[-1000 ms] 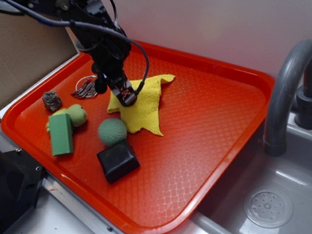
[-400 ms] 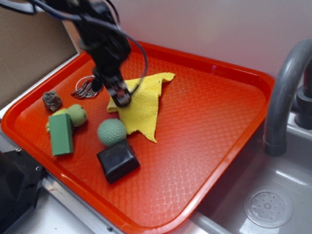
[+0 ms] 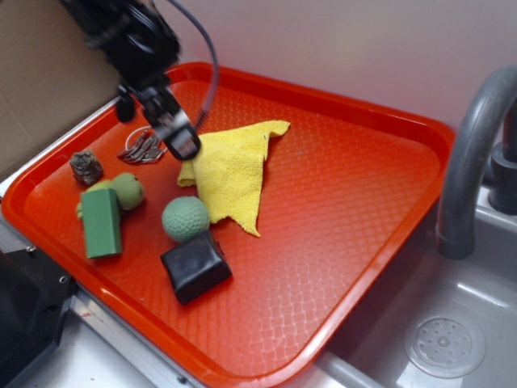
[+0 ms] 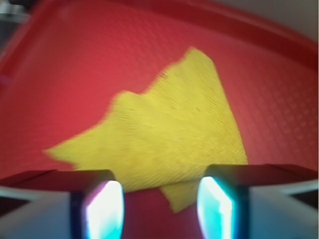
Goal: Grab the yellow cloth.
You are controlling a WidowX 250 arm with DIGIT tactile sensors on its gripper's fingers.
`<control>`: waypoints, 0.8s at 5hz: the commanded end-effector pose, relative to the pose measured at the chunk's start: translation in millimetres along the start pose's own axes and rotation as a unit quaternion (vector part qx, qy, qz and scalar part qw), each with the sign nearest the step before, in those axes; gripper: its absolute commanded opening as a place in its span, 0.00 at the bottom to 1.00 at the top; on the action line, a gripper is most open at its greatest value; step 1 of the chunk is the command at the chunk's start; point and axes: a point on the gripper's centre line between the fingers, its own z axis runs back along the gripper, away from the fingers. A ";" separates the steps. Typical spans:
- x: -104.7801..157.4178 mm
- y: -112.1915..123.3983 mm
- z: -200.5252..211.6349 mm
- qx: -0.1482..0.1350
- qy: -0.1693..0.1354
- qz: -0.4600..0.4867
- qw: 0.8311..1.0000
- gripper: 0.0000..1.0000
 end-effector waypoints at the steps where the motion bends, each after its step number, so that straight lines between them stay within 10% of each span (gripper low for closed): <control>1: 27.2 -3.8 -44.6 0.021 0.029 -0.008 0.999 1.00; 2: 22.3 14.8 -48.9 0.032 0.044 0.014 0.998 1.00; 3: 10.9 46.3 -42.4 0.058 0.062 0.072 0.994 0.00; 4: -5.1 70.2 -35.7 0.073 0.071 0.111 0.988 0.00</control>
